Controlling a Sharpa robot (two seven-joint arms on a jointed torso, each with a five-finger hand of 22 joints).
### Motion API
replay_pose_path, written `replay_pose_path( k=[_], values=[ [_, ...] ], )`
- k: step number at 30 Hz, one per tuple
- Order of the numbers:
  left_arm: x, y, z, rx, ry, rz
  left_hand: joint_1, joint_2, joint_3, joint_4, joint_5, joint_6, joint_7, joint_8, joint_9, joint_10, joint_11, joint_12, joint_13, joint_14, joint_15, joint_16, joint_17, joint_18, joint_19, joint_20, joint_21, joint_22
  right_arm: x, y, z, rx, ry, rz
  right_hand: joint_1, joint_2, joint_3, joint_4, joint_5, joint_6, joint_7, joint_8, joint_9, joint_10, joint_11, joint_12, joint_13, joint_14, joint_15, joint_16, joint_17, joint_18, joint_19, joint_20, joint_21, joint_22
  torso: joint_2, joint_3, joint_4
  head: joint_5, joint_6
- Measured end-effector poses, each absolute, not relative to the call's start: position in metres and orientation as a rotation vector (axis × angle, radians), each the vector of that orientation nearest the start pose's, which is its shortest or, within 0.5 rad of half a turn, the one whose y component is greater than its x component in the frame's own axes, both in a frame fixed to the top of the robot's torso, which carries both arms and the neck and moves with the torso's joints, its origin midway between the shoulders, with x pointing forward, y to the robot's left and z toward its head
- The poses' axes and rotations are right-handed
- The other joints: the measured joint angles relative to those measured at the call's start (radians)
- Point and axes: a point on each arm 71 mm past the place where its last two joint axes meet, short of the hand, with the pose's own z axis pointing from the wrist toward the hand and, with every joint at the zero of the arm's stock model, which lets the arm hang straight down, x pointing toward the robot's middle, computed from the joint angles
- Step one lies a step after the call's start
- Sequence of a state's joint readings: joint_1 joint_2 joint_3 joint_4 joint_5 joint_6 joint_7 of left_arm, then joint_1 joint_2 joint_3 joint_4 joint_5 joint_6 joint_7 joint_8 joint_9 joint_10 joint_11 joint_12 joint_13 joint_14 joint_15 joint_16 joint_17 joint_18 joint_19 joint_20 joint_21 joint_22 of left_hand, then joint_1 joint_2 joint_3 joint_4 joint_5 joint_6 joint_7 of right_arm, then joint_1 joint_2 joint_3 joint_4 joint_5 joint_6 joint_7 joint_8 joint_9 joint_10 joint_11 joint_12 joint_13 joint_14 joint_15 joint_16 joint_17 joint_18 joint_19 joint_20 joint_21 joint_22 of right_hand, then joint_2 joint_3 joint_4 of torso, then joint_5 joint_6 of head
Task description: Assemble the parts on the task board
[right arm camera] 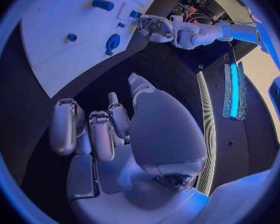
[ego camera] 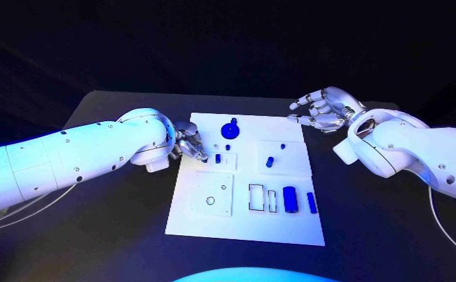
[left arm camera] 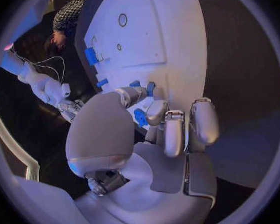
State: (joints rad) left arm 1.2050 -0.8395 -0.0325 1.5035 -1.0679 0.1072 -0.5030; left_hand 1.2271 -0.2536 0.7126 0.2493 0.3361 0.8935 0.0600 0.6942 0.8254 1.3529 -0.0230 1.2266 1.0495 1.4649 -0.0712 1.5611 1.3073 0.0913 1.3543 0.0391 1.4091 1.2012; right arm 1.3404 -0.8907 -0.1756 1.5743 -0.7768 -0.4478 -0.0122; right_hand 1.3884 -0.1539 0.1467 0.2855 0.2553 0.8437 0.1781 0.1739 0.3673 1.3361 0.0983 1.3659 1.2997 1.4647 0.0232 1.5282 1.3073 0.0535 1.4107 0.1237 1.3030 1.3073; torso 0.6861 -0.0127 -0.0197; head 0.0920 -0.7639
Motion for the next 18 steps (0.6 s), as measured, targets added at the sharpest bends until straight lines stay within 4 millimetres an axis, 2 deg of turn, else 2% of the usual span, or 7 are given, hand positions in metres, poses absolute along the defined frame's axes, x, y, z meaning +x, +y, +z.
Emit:
replay_pose_path(
  k=[18],
  values=[
    [0.4821, 0.2195, -0.2221, -0.225, 2.301, -0.426, 0.000, 0.000, 0.000, 0.000, 0.000, 0.005, -0.001, 0.001, 0.006, 0.000, 0.000, 0.000, 0.000, 0.000, 0.000, 0.000, 0.000, 0.000, 0.000, 0.000, 0.000, 0.000, 0.4866, -0.2211, -0.1642, 0.443, 1.682, 0.921, 0.000, 0.000, 0.000, 0.000, 0.000, 0.000, 0.000, 0.000, 0.000, 0.000, 0.000, 0.000, 0.000, 0.000, 0.000, 0.000, 0.001, 0.000, 0.000, 0.000, 0.000, 0.001, 0.000, 0.0005, 0.0000, 0.001, 0.001]
  ],
)
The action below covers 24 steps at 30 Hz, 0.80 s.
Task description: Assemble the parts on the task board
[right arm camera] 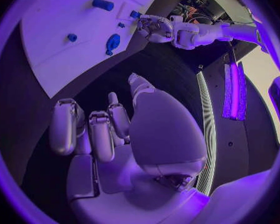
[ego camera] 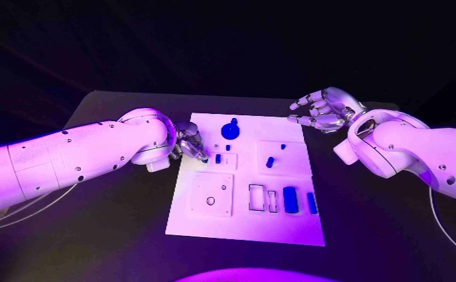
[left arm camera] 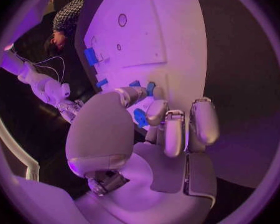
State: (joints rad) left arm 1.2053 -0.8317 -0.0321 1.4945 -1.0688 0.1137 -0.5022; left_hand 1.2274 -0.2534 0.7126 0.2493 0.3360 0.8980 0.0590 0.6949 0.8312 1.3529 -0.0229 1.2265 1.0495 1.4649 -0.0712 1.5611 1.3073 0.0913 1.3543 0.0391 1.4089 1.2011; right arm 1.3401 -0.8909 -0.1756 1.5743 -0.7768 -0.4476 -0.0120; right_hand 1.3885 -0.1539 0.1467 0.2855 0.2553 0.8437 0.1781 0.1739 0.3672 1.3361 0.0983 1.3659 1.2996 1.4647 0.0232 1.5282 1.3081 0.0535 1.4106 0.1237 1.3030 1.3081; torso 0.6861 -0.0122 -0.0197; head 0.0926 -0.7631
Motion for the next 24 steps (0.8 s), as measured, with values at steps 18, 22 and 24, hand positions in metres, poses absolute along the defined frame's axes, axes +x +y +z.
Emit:
replay_pose_path(
  k=[18, 22, 24],
  values=[
    [0.4852, 0.2153, -0.2252, -0.224, 2.307, -0.415, -0.027, -0.006, 0.003, 0.003, 0.039, 0.018, -0.004, 0.006, -0.001, 0.011, -0.004, 0.005, 0.011, 0.000, 0.000, 0.000, 0.001, 0.000, 0.004, -0.004, 0.000, 0.002, 0.4863, -0.2217, -0.1643, 0.444, 1.682, 0.920, 0.000, 0.000, 0.000, 0.000, 0.000, 0.000, 0.000, 0.000, 0.000, 0.000, 0.000, 0.000, 0.000, 0.000, 0.000, 0.000, 0.000, 0.000, 0.000, 0.000, 0.000, 0.000, 0.000, 0.0002, -0.0008, -0.004, -0.005],
    [0.4855, 0.2152, -0.2255, -0.226, 2.308, -0.413, -0.038, -0.006, 0.003, 0.003, 0.039, 0.025, -0.008, 0.007, 0.001, 0.015, -0.007, 0.005, 0.013, 0.000, 0.000, 0.000, 0.001, 0.000, 0.004, -0.004, 0.000, 0.002, 0.4862, -0.2218, -0.1643, 0.444, 1.682, 0.920, 0.000, 0.000, 0.000, 0.000, 0.000, 0.000, 0.000, 0.000, 0.000, 0.000, 0.000, 0.000, 0.000, 0.000, 0.000, 0.000, 0.000, 0.000, 0.000, 0.000, 0.000, 0.000, 0.000, 0.0006, -0.0006, -0.005, -0.005],
    [0.4858, 0.2153, -0.2258, -0.228, 2.308, -0.411, -0.053, -0.008, 0.002, 0.002, 0.039, 0.028, -0.011, 0.008, 0.002, 0.019, -0.007, 0.009, 0.014, 0.003, -0.002, 0.000, 0.001, 0.000, 0.003, -0.004, 0.000, 0.002, 0.4862, -0.2219, -0.1642, 0.444, 1.682, 0.920, 0.000, 0.000, 0.000, 0.000, 0.000, 0.000, 0.000, 0.000, 0.000, 0.000, 0.000, 0.000, 0.000, 0.000, 0.000, 0.000, 0.000, 0.000, 0.000, 0.000, 0.000, 0.000, 0.000, 0.0006, -0.0006, -0.005, -0.005]
  ],
)
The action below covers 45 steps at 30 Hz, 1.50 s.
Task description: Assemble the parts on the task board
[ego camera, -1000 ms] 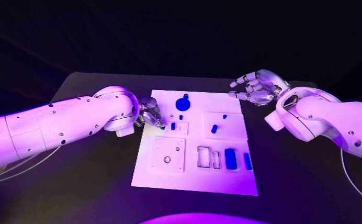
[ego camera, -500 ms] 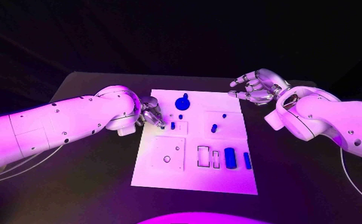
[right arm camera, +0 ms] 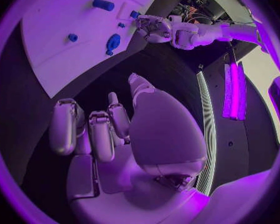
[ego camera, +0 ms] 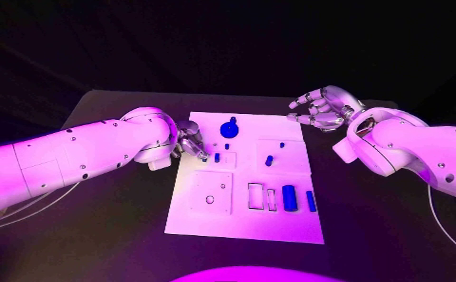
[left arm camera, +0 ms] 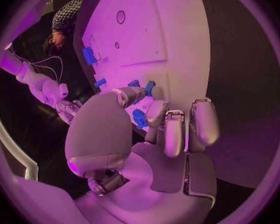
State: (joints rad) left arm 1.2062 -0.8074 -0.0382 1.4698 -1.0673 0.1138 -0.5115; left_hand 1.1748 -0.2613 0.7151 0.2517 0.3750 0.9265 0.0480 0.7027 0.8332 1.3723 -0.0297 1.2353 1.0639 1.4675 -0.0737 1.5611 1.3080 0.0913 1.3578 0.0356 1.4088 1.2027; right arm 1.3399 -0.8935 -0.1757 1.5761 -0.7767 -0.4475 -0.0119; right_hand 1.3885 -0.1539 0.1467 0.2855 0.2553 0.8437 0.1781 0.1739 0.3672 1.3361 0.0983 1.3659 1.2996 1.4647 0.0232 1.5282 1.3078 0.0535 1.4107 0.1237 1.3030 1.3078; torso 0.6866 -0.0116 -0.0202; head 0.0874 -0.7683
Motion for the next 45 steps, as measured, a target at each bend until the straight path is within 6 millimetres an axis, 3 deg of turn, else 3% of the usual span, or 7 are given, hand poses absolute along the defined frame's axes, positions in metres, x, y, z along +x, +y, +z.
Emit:
replay_pose_path(
  k=[2, 5, 8, 14, 26, 37, 45],
  values=[
    [0.4860, 0.2152, -0.2260, -0.229, 2.308, -0.411, -0.028, 0.001, 0.029, -0.049, -0.005, 0.002, -0.002, 0.001, 0.002, 0.006, -0.004, 0.000, 0.000, -0.001, -0.004, 0.000, 0.000, 0.000, 0.000, 0.000, 0.000, 0.000, 0.4861, -0.2219, -0.1642, 0.444, 1.682, 0.920, 0.000, 0.000, 0.000, 0.000, 0.000, 0.000, 0.000, 0.000, 0.000, 0.000, 0.000, 0.000, -0.001, 0.000, 0.000, 0.000, 0.000, 0.000, 0.000, 0.000, -0.004, 0.000, 0.000, 0.0001, 0.0000, 0.000, 0.000],
    [0.4864, 0.2156, -0.2262, -0.232, 2.308, -0.408, -0.055, -0.001, 0.018, -0.061, -0.016, 0.009, -0.010, -0.008, 0.003, 0.006, -0.004, 0.000, 0.000, 0.000, -0.007, 0.000, 0.000, 0.000, 0.002, -0.002, 0.000, 0.000, 0.4861, -0.2221, -0.1642, 0.444, 1.682, 0.920, 0.000, 0.000, 0.000, 0.000, 0.000, 0.000, 0.000, 0.000, 0.000, 0.000, 0.000, 0.000, -0.001, 0.000, 0.000, 0.000, 0.000, 0.000, 0.000, 0.000, -0.004, 0.000, 0.000, 0.0001, 0.0001, 0.000, 0.000],
    [0.4867, 0.2161, -0.2265, -0.235, 2.308, -0.407, -0.088, 0.000, 0.026, -0.108, -0.023, 0.018, -0.019, -0.015, -0.001, 0.006, -0.005, 0.000, 0.000, -0.002, -0.012, 0.000, 0.000, 0.000, 0.003, -0.004, 0.000, -0.002, 0.4860, -0.2222, -0.1642, 0.444, 1.682, 0.920, 0.000, 0.000, 0.000, 0.000, 0.000, 0.000, 0.000, 0.000, 0.000, 0.000, 0.000, 0.000, -0.001, 0.000, 0.000, 0.000, 0.000, 0.000, 0.000, 0.000, -0.004, 0.000, 0.000, 0.0001, 0.0001, -0.001, 0.000],
    [0.4871, 0.2179, -0.2275, -0.242, 2.310, -0.398, -0.098, 0.005, -0.117, -0.041, -0.029, 0.030, -0.030, -0.032, -0.010, 0.002, -0.008, 0.000, 0.004, -0.002, -0.012, 0.000, 0.000, 0.000, 0.003, -0.011, 0.000, -0.003, 0.4859, -0.2226, -0.1642, 0.445, 1.682, 0.920, 0.000, 0.000, 0.000, 0.000, 0.000, 0.000, 0.000, 0.000, 0.000, 0.000, 0.000, 0.000, -0.001, 0.000, 0.000, 0.000, 0.000, 0.000, 0.000, 0.000, -0.004, 0.000, -0.001, -0.0002, 0.0003, -0.002, 0.000],
    [0.4870, 0.2183, -0.2283, -0.249, 2.308, -0.398, -0.099, 0.004, -0.235, 0.029, -0.042, 0.036, -0.025, -0.039, -0.011, 0.002, -0.008, 0.000, 0.007, -0.002, -0.012, 0.000, 0.000, 0.000, 0.004, -0.011, -0.004, -0.003, 0.4857, -0.2230, -0.1641, 0.445, 1.681, 0.920, 0.000, 0.000, 0.000, 0.000, 0.000, 0.000, 0.000, 0.000, 0.000, 0.000, 0.000, 0.000, -0.003, 0.000, 0.000, 0.000, 0.000, 0.000, -0.004, -0.004, -0.004, 0.000, -0.001, -0.0010, 0.0002, -0.004, 0.002],
    [0.4863, 0.2198, -0.2283, -0.261, 2.302, -0.405, -0.099, 0.004, -0.251, 0.038, -0.045, 0.039, -0.025, -0.042, -0.011, 0.002, -0.008, 0.000, 0.009, -0.003, -0.012, 0.000, 0.000, 0.000, 0.004, -0.011, -0.004, -0.004, 0.4858, -0.2232, -0.1640, 0.445, 1.680, 0.920, 0.000, 0.000, 0.000, 0.000, 0.000, 0.000, 0.000, 0.000, 0.000, 0.000, 0.000, 0.000, -0.003, 0.000, 0.000, 0.000, 0.000, 0.000, -0.004, -0.004, -0.004, 0.000, -0.001, -0.0012, 0.0002, -0.007, 0.006],
    [0.4864, 0.2212, -0.2217, -0.286, 2.277, -0.429, -0.126, 0.021, -0.298, 0.041, -0.046, 0.029, -0.016, -0.049, -0.010, -0.013, -0.008, -0.024, -0.021, -0.003, -0.012, -0.009, 0.000, 0.000, 0.004, -0.011, -0.014, -0.015, 0.4861, -0.2229, -0.1640, 0.445, 1.679, 0.922, 0.000, 0.000, 0.000, 0.000, 0.000, 0.000, 0.000, 0.000, 0.000, 0.000, 0.000, 0.000, -0.003, 0.000, 0.000, 0.000, 0.000, 0.000, -0.004, -0.004, -0.004, -0.001, -0.001, -0.0016, 0.0006, -0.009, 0.009]
  ],
)
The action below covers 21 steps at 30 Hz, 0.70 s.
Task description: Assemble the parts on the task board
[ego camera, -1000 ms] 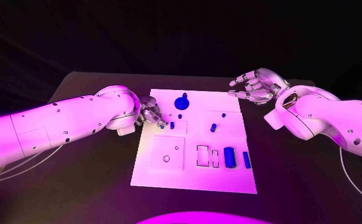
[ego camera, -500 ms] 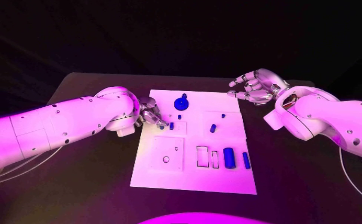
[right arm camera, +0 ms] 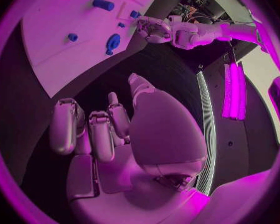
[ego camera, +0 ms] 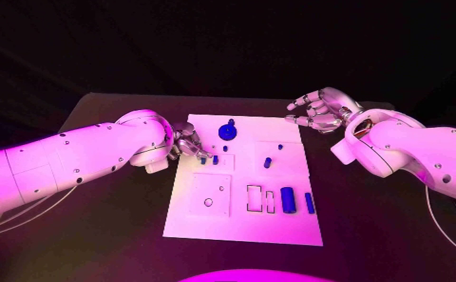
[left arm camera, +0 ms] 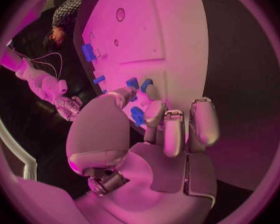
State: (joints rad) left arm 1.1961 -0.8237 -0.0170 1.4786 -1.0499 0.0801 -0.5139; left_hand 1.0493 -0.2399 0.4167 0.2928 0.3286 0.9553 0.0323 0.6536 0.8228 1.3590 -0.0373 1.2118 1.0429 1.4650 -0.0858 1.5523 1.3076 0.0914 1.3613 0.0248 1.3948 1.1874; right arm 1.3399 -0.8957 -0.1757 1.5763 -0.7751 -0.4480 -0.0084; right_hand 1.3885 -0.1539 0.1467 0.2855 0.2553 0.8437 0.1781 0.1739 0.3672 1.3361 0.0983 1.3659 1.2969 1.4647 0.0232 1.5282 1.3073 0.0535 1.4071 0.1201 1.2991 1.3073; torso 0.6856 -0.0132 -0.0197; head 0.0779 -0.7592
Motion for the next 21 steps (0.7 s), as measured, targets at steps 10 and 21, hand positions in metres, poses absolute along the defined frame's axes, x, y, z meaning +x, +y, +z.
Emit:
replay_pose_path(
  k=[10, 21],
  values=[
    [0.490, 0.221, -0.201, -0.341, 2.188, -0.510, 0.023, 0.016, -0.052, -0.001, 0.003, -0.092, 0.034, -0.035, -0.002, -0.099, 0.030, -0.096, -0.128, 0.002, 0.015, -0.021, 0.000, 0.000, -0.049, 0.019, -0.045, -0.075, 0.487, -0.223, -0.164, 0.445, 1.679, 0.920, 0.000, 0.000, 0.000, 0.000, 0.000, 0.000, 0.000, 0.000, 0.000, 0.000, 0.000, 0.000, 0.000, 0.000, 0.000, 0.000, 0.000, 0.000, 0.000, 0.000, 0.000, 0.001, 0.000, 0.0002, 0.0006, -0.002, 0.001],
    [0.491, 0.206, -0.187, -0.331, 2.102, -0.641, 0.163, 0.020, -0.066, -0.004, 0.012, -0.195, 0.085, -0.083, -0.045, -0.314, 0.077, -0.262, -0.346, 0.001, 0.062, -0.104, 0.000, 0.040, -0.186, 0.054, -0.171, -0.276, 0.487, -0.224, -0.165, 0.447, 1.677, 0.918, 0.000, 0.000, 0.000, 0.000, 0.000, 0.000, 0.000, 0.000, 0.000, 0.000, 0.000, 0.000, 0.000, 0.000, 0.000, 0.000, 0.001, 0.000, 0.000, 0.000, 0.000, 0.001, 0.000, 0.0005, 0.0000, -0.004, 0.002]
  ],
)
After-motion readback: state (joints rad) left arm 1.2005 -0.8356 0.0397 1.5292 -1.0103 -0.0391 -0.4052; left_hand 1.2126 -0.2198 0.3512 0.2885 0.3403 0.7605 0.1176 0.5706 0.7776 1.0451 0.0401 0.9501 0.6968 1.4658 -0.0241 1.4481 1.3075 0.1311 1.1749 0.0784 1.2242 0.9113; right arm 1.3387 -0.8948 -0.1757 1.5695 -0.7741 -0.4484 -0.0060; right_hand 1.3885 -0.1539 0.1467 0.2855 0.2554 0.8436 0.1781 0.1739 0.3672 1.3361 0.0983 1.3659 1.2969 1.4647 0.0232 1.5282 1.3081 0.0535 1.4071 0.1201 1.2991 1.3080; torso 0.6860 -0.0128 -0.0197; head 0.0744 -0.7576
